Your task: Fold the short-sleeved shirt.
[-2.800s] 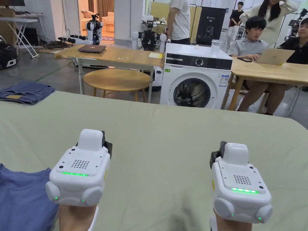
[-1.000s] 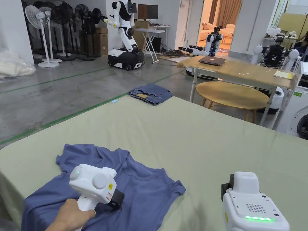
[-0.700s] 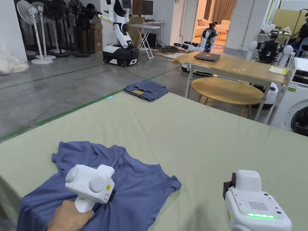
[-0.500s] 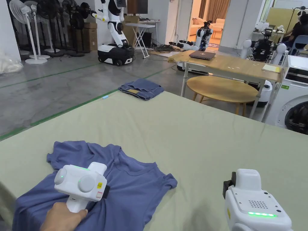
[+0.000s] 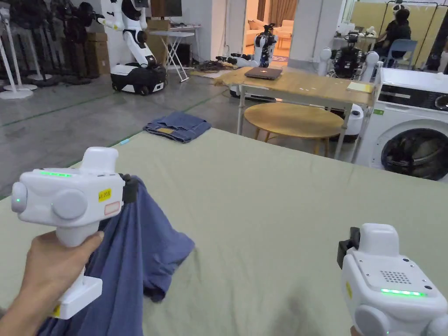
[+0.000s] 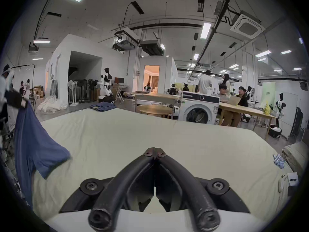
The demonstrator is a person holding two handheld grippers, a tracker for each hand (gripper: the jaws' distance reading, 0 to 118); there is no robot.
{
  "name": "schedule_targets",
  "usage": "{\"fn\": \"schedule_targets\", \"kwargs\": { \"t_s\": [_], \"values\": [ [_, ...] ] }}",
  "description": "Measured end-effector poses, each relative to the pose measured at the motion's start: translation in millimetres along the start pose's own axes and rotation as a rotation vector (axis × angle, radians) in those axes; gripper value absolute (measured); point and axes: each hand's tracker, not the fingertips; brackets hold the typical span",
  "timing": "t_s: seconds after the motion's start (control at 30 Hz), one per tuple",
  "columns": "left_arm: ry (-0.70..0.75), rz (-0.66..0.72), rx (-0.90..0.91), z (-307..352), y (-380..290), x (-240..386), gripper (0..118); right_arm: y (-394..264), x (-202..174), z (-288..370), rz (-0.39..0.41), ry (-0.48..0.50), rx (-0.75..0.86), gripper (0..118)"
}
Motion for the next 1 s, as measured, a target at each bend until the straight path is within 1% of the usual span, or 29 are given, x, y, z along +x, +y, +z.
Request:
{"fn": "schedule_targets", "kwargs": {
  "t_s": [0.03, 0.1, 0.2, 0.27, 0.33, 0.47, 0.63, 0.77, 0.87, 1.0],
  "values": [
    [-0.046, 0.0, 0.014, 5.0, 14.5, 8.6, 0, 2.8, 6.5, 2.7, -0.003, -0.008, 0.005, 0],
    [-0.074, -0.013, 0.077, 13.8, 38.5, 29.8, 0, 7.0, 19.8, 8.0, -0.009, -0.032, 0.02, 0],
    [-0.146, -0.039, 0.112, 19.0, 68.1, 67.2, 0, 10.8, 39.9, 17.2, -0.002, -0.069, 0.033, 0],
    [-0.224, -0.061, 0.13, 16.4, 84.3, 94.8, 0, 12.6, 56.2, 24.6, -0.013, -0.095, 0.034, 0],
    [-0.277, -0.09, 0.136, 14.6, 94.2, 129.5, 0, 13.3, 73.0, 34.1, -0.024, -0.129, 0.044, 0],
    [-0.42, -0.135, 0.139, 1.1, 101.5, 200.4, 0, 13.2, 106.7, 54.6, -0.021, -0.195, 0.052, 0],
    [-0.609, -0.173, 0.108, -16.9, 87.8, 296.2, 0, 7.3, 149.4, 79.8, -0.008, -0.293, 0.051, 0],
    [-0.737, -0.221, 0.032, -32.7, 56.9, 375.6, 0, -0.3, 182.4, 104.0, -0.021, -0.374, 0.043, 0],
    [-0.798, -0.256, -0.061, -46.0, 21.6, 424.9, 0, -9.5, 204.4, 117.9, -0.027, -0.42, 0.019, 0],
    [-0.835, -0.298, -0.192, -64.6, -31.9, 465.2, 0, -24.2, 226.6, 132.2, -0.048, -0.467, -0.025, 0]
  ]
}}
